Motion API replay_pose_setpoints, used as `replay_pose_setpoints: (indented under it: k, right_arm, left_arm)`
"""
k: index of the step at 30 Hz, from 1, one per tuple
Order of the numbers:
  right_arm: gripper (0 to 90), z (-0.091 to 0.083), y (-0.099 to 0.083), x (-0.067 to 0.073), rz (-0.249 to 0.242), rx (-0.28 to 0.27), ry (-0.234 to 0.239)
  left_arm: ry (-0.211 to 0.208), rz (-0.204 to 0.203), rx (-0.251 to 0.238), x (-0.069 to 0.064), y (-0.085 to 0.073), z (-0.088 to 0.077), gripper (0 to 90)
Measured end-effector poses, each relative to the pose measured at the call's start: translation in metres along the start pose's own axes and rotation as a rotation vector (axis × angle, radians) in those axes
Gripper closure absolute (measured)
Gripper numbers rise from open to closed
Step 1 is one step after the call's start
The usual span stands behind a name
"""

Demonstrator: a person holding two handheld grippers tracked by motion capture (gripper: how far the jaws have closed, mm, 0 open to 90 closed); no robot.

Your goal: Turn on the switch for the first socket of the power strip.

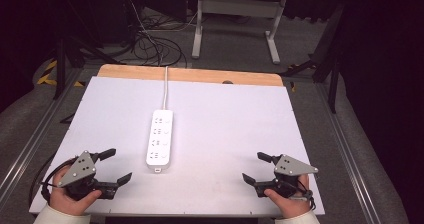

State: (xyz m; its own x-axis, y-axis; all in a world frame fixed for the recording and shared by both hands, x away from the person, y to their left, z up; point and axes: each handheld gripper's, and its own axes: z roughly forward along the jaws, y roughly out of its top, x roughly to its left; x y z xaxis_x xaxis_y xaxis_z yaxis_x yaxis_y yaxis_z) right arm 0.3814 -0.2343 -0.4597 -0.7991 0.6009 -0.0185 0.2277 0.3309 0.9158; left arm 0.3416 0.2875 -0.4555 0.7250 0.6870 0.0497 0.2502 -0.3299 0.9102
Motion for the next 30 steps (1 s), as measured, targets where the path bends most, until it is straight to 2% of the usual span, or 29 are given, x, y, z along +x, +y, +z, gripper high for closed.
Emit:
replay_pose_setpoints:
  k: [2, 4, 8, 11, 12, 14, 17, 23, 26, 30]
  right_arm:
    - [14.9, 0.001, -0.001, -0.001, -0.006, 0.005, -0.008]
    - [15.1, 0.001, -0.001, -0.001, -0.007, 0.006, -0.01]
    - [15.7, 0.002, -0.002, 0.0, -0.007, 0.009, -0.005]
    - [15.7, 0.001, -0.002, 0.001, -0.006, 0.004, -0.008]
    - [15.7, 0.001, -0.002, 0.001, -0.007, 0.003, -0.008]
    - [15.8, 0.001, -0.002, 0.001, -0.005, 0.003, -0.009]
    - [16.3, 0.002, -0.002, 0.002, -0.012, 0.007, -0.004]
    - [16.5, 0.002, -0.002, 0.002, -0.008, 0.006, 0.0]
    - [16.4, 0.003, -0.002, 0.001, -0.012, 0.014, 0.001]
    - [16.4, 0.003, -0.002, 0.001, -0.011, 0.018, 0.003]
  left_arm:
    - [-0.012, -0.015, 0.007, -0.001, 0.0, 0.001, 10.5]
    - [-0.003, -0.016, 0.009, -0.001, 0.001, 0.002, 10.4]
    - [-0.008, -0.044, -0.002, -0.002, 0.004, 0.002, 11.1]
    - [0.003, -0.018, 0.009, -0.003, 0.006, 0.002, 14.6]
    - [0.003, -0.001, 0.029, -0.003, 0.007, 0.001, 16.4]
    - [0.004, 0.006, 0.033, -0.003, 0.007, 0.001, 18.9]
    - [-0.002, 0.004, 0.027, -0.003, 0.009, 0.0, 21.1]
    - [0.017, -0.012, 0.047, -0.003, 0.013, -0.001, 21.3]
    - [0.008, -0.027, 0.056, -0.001, 0.016, -0.001, 21.3]
    - [-0.02, -0.028, 0.068, 0.0, 0.023, 0.0, 23.4]
